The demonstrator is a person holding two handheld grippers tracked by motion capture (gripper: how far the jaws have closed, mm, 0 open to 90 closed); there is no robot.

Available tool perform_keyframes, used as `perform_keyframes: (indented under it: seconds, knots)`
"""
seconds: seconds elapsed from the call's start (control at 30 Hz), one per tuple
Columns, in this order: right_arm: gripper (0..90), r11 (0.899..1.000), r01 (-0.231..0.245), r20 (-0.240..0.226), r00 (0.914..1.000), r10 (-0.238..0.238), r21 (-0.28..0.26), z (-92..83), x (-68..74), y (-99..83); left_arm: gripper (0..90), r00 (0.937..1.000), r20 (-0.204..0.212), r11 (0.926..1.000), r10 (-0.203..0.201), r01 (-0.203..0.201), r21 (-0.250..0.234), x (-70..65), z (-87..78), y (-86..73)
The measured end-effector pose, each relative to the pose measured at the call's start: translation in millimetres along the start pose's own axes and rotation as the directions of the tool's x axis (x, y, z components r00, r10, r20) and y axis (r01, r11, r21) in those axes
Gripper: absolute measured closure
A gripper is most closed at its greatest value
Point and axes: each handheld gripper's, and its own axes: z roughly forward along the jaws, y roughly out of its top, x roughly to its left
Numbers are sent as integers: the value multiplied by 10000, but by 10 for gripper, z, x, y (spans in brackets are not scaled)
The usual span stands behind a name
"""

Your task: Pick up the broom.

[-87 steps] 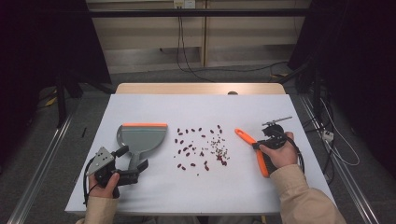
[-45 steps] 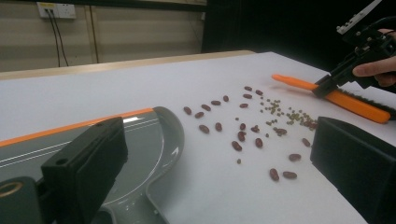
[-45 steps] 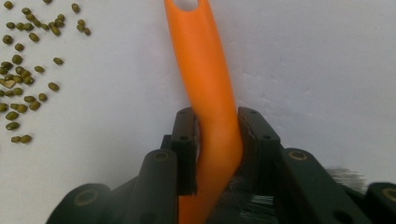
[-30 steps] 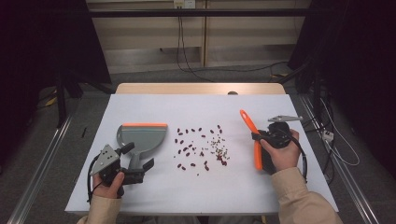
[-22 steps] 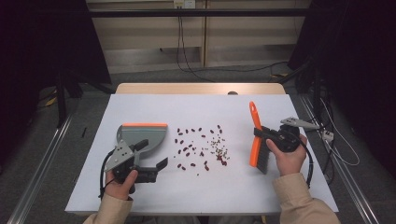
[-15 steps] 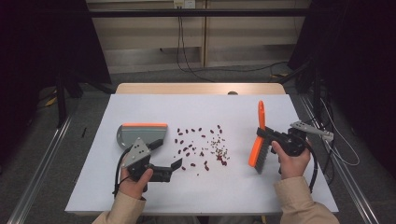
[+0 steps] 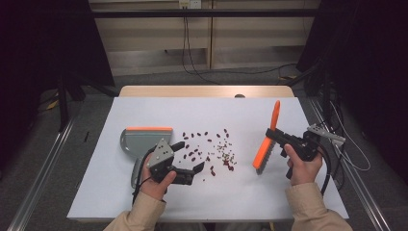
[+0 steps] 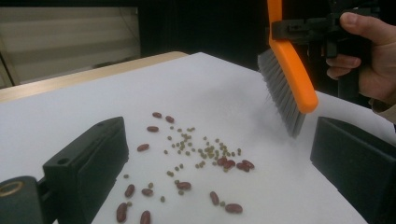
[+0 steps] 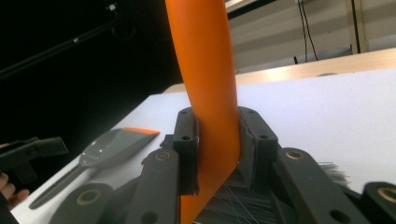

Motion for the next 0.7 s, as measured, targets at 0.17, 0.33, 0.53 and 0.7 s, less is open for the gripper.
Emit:
perform_keyframes:
  seconds: [0.17,0.33,0.53,0.7]
  knots:
    - [709,9996,277,-159,9995,-276,49,110,140,79,39,9999,126,10000,62,-62,-40,-5,85,31]
    - [709,9986,501,-376,9981,-493,197,260,271,121,45,9994,343,10000,81,-83,45,-20,183,50]
    - [708,9964,777,-722,9945,-752,325,516,489,124,97,9965,681,9983,-493,471,331,-89,318,94]
    - [709,9944,952,-989,9910,-903,463,710,647,107,208,9927,977,9961,-707,652,591,-122,414,94]
